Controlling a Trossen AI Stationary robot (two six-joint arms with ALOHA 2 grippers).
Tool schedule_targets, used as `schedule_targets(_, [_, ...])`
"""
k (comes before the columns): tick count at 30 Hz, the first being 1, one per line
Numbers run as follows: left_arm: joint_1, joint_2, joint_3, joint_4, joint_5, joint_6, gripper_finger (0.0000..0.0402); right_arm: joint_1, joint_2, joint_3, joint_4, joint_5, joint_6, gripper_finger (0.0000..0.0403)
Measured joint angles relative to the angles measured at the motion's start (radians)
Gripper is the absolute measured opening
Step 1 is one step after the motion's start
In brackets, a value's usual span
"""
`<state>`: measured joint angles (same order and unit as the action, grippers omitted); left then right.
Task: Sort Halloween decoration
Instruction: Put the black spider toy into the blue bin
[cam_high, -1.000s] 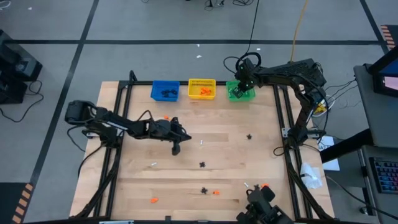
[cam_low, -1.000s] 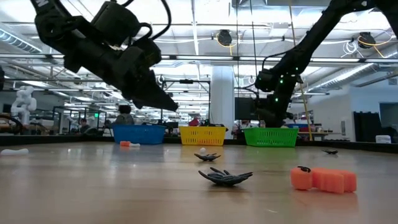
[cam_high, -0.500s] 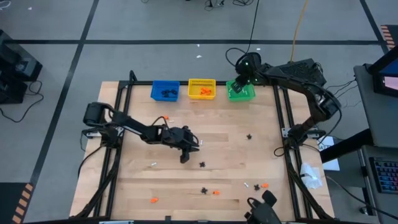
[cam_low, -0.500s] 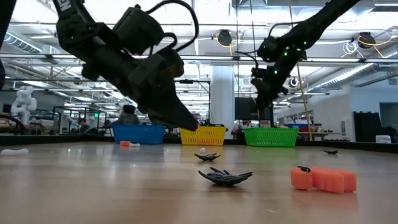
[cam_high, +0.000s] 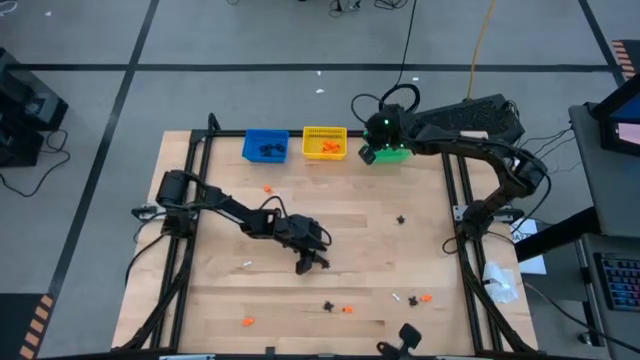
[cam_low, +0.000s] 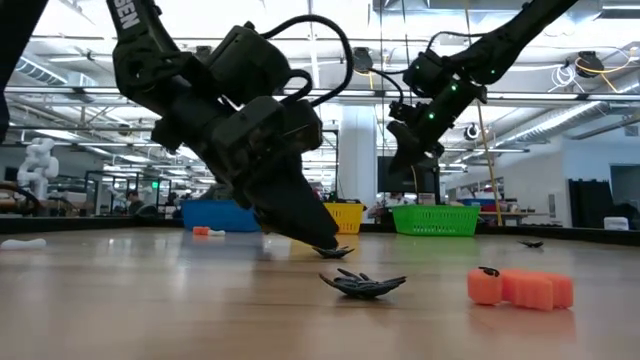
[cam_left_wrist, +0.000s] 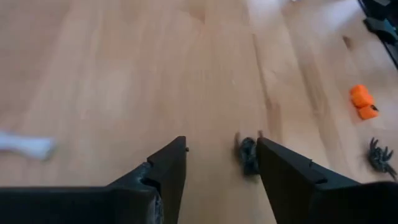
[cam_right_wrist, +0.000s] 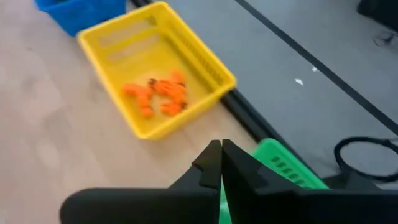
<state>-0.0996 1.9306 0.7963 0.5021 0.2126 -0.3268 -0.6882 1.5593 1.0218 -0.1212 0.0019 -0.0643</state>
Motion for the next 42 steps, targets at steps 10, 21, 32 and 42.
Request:
schedule_targets(10, [-0.070, 0.045, 0.090, -0.095, -0.106, 0.059, 0.0201, 0.115, 0.000, 0.000, 0.073, 0.053, -0.001, 0.0001])
schedule_targets(21, [-0.133, 0.045, 0.110, -0.205, -0.250, 0.104, 0.0195, 0.163, 0.000, 0.000, 0.075, 0.054, -0.012, 0.0000])
schedule_targets(32, [-0.131, 0.044, 0.107, -0.264, -0.272, 0.173, 0.0076, 0.173, 0.000, 0.000, 0.076, 0.054, -0.027, 0.0000])
schedule_targets(42, [-0.074, -0.050, 0.103, -0.390, -0.248, 0.265, 0.0005, 0.173, 0.000, 0.000, 0.070, 0.054, -0.040, 0.0000])
